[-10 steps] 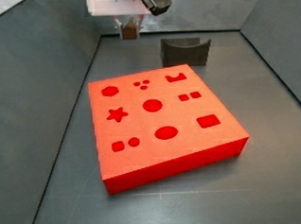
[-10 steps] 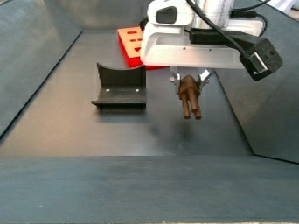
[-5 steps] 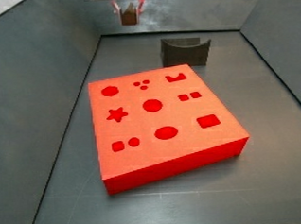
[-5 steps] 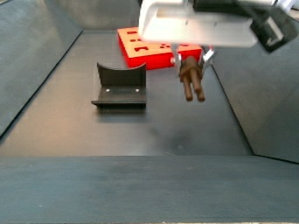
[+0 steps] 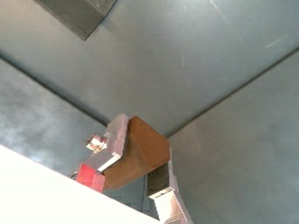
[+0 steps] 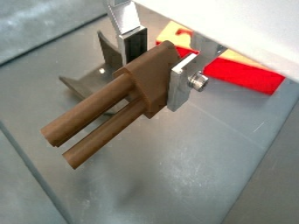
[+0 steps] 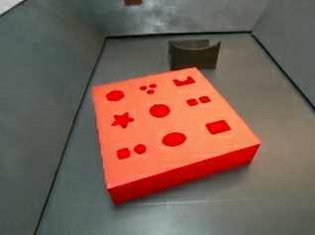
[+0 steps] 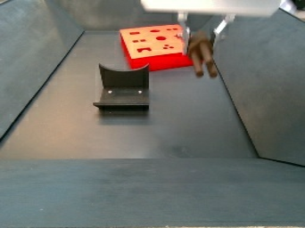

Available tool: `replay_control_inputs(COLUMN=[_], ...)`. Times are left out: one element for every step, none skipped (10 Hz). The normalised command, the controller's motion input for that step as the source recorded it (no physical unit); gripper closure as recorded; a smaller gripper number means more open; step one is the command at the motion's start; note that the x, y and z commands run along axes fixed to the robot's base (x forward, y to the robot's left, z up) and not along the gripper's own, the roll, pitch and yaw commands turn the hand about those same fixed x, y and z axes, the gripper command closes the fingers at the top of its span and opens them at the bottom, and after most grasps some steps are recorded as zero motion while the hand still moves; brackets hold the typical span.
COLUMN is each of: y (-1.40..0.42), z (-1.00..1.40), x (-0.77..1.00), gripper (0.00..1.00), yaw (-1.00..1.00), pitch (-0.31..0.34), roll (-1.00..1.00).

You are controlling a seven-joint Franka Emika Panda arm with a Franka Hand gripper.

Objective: Pick up the 3 prong object. Move up. Rotate the 3 prong object. Place the 3 prong object on the fixture. Regrasp the 3 prong object. Move to above the board. Insert the 3 prong object.
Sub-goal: Place the 3 prong object on the fixture.

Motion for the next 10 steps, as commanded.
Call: replay_control_inputs(y=[0.01,0.01,-0.17,-0.17,-0.15,-0.12,-0.11,-0.09,-0.08,-0.07], z=[0.43,0.21,-0.1,-0.13,-0.12,-0.1,-0.09,-0.08,-0.08,-0.06], x=[0.0,0.01,1.0,1.0,1.0,1.0,1.0,1.0,1.0,1.0], gripper=[1.0,1.0,1.0,1.0,1.0,1.0,1.0,1.0,1.0,1.0], yaw=[-0.02,-0.02,0.1,0.1,0.09,0.07,0.05,0.04,0.04,0.04], pitch=[0.066,0.082,0.05,0.053,0.046,0.036,0.041,0.049,0.054,0.064], roll=[0.03,0.02,-0.14,-0.14,-0.13,-0.11,-0.1,-0.08,-0.07,-0.05])
